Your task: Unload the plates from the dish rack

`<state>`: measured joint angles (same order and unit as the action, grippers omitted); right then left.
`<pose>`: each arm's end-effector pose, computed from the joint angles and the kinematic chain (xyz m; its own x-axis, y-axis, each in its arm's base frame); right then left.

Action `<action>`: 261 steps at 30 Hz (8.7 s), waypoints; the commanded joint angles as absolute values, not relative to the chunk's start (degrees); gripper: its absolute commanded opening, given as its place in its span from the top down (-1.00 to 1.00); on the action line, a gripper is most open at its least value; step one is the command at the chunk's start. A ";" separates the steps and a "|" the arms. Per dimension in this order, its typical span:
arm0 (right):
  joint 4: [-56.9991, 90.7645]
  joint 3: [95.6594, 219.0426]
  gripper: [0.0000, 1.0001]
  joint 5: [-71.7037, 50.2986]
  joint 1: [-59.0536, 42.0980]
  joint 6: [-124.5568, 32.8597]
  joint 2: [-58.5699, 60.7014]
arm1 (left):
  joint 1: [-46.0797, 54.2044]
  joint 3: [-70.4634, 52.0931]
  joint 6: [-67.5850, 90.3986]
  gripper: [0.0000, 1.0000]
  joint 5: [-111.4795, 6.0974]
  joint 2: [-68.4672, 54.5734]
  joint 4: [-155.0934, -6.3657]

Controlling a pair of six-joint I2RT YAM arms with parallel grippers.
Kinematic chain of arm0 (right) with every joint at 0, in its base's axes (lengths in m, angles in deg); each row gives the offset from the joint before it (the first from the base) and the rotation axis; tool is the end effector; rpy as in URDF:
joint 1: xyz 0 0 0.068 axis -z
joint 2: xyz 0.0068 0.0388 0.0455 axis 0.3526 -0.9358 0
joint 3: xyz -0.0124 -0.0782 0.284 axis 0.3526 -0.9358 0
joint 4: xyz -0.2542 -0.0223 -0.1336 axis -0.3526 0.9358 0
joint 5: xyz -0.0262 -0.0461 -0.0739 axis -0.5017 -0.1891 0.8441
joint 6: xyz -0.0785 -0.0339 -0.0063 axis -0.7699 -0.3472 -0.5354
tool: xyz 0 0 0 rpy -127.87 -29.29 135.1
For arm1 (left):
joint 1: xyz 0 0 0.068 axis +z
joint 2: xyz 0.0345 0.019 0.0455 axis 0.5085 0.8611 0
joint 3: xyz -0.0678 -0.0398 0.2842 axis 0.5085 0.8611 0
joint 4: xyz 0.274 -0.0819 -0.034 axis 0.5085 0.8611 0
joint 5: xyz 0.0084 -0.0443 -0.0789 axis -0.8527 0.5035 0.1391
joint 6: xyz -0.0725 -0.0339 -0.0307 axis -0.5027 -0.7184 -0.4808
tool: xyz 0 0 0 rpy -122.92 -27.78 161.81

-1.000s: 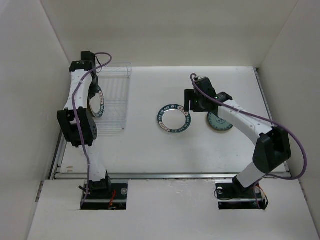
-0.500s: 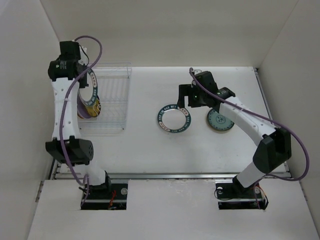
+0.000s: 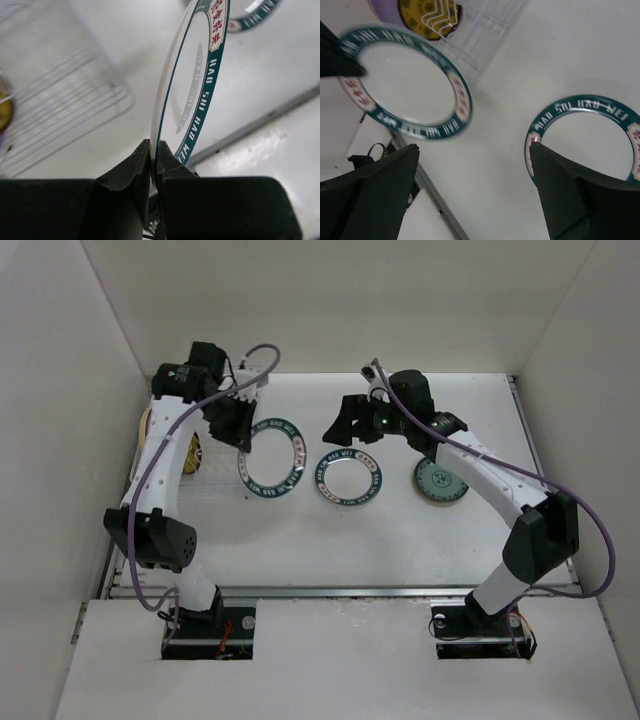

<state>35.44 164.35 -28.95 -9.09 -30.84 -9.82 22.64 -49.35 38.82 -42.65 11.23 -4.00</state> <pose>0.3605 0.2439 0.3472 -0.6742 0.0000 -0.7385 -0.5696 0.6365 0.5200 0.3524 -0.0729 0.4236 -0.7055 0.3598 -0.6106 0.5175 0.8502 -0.0970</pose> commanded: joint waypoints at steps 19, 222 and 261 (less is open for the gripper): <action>15.94 155.99 1.00 -34.54 -14.51 -23.67 -12.78 | 10.08 -53.03 42.67 0.17 -33.25 16.61 0.92; 44.94 130.67 -0.82 -11.59 31.11 -16.63 -0.56 | 30.56 -49.34 33.09 -1.00 -76.25 6.59 -16.66; 58.73 166.17 -0.82 5.98 3.51 -19.09 2.87 | 37.59 -48.64 36.70 -0.19 -81.61 26.10 -24.75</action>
<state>56.56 162.07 3.18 3.92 -19.84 1.90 37.63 -48.85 35.59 -82.78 25.48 -23.16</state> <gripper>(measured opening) 0.909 0.599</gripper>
